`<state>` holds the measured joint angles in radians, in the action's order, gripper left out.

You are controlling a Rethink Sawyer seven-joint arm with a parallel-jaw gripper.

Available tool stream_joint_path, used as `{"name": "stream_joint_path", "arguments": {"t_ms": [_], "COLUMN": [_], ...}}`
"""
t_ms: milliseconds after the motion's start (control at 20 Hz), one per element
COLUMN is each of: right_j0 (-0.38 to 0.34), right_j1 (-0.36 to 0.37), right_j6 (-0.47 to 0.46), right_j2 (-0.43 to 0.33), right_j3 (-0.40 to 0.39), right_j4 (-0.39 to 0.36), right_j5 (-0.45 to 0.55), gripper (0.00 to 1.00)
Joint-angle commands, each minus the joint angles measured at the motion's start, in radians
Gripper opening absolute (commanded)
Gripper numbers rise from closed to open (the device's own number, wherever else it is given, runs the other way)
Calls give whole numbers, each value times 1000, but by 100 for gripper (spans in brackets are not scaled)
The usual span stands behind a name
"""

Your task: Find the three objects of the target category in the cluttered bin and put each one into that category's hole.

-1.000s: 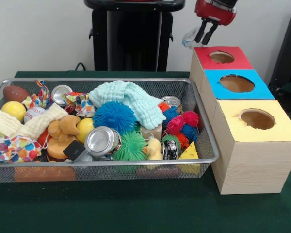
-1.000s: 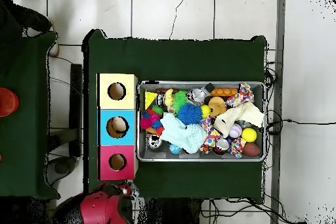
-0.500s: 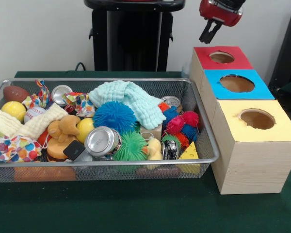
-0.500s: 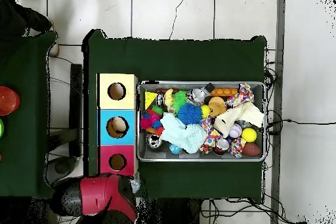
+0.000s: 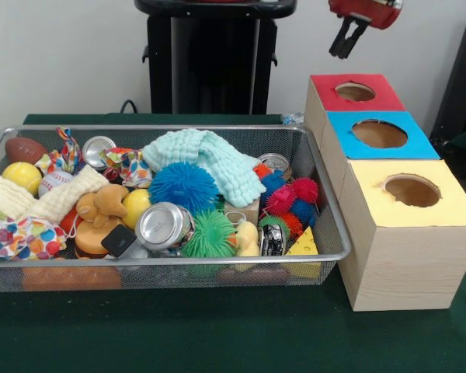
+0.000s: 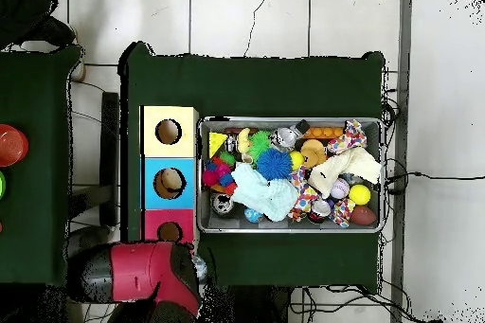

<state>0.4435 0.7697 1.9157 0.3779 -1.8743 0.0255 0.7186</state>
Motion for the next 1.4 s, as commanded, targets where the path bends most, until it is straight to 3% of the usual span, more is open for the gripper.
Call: {"name": "stream_joint_path", "arguments": {"t_ms": [50, 300, 450, 600, 700, 800, 950, 1100, 1200, 1300, 1400], "right_j0": [-40, -28, -22, -2, 41, 54, -36, -152, -264, -356, -388], "right_j1": [94, 130, 159, 226, 321, 392, 400, 342, 315, 240, 146], "right_j6": [64, 77, 76, 68, 63, 51, -11, 32, 82, 152, 226], "right_j2": [-92, -82, -75, -57, -8, 20, -48, -189, -328, -430, -421], "right_j3": [24, 47, 29, -65, -185, -331, -537, -703, -812, -866, -853], "right_j4": [24, 7, -8, -19, -58, -79, -47, -3, 8, -38, -148], "right_j5": [196, 292, 294, 264, 182, 31, -278, -571, -768, -940, -1045], "gripper": [0, 0, 0, 0, 0, 0, 0, 0, 0, 0, 0]}}
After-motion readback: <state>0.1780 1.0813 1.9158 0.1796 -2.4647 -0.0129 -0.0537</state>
